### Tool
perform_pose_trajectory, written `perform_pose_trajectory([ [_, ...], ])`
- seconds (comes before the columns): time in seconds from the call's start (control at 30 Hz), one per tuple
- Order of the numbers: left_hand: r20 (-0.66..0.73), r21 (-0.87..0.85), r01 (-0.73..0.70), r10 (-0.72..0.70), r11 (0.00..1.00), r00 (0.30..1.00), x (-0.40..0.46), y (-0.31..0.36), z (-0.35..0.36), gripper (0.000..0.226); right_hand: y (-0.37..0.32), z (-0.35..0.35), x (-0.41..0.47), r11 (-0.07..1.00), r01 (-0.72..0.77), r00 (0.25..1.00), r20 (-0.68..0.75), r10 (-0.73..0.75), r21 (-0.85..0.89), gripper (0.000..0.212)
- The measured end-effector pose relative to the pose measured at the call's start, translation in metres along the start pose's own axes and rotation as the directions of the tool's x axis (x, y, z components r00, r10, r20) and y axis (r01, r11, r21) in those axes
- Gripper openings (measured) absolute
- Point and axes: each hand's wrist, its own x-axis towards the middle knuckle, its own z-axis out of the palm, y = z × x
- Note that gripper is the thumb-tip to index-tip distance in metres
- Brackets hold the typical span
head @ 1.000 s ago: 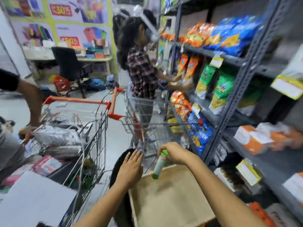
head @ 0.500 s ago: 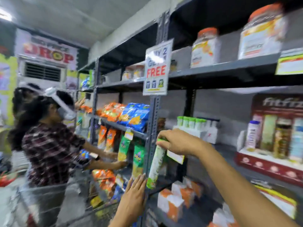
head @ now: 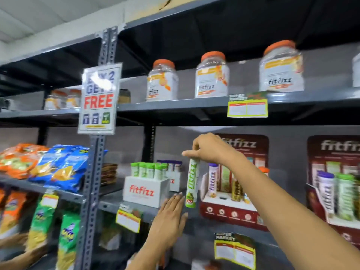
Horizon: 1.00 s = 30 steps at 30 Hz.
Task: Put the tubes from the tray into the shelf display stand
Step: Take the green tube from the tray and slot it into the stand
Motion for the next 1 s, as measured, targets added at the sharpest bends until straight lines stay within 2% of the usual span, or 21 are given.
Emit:
perform_pose_trajectory([
  [0.1,0.081,-0.068,0.032,-0.027,0.997,0.996,0.030,0.013,0.018,0.063,0.035,-0.002,0.008,0.993,-0.107,0.994,0.024,0.109,-0.050,0.065],
  [0.23,0.191,-0.074,0.164,-0.147,0.984,0.970,0.044,0.014,0.038,0.071,0.073,0.007,0.020,0.977,-0.199,0.977,0.056,0.204,-0.080,0.062],
  [0.43,0.171,-0.069,0.213,-0.199,0.975,0.965,0.044,0.010,0.047,0.074,0.104,0.033,0.016,0.947,-0.279,0.955,0.053,0.290,-0.161,0.044],
  [0.57,0.174,-0.079,0.222,-0.206,0.972,0.963,0.044,0.010,0.047,0.074,0.114,0.054,0.009,0.936,-0.300,0.944,0.087,0.320,-0.186,0.044],
  [0.8,0.184,-0.078,0.239,-0.222,0.968,0.958,0.043,0.012,0.044,0.074,0.119,0.071,0.003,0.941,-0.311,0.948,0.022,0.317,-0.134,0.041],
  [1.0,0.183,-0.076,0.245,-0.228,0.967,0.956,0.041,0.014,0.042,0.074,0.117,0.075,0.004,0.946,-0.308,0.950,0.022,0.311,-0.098,0.038],
])
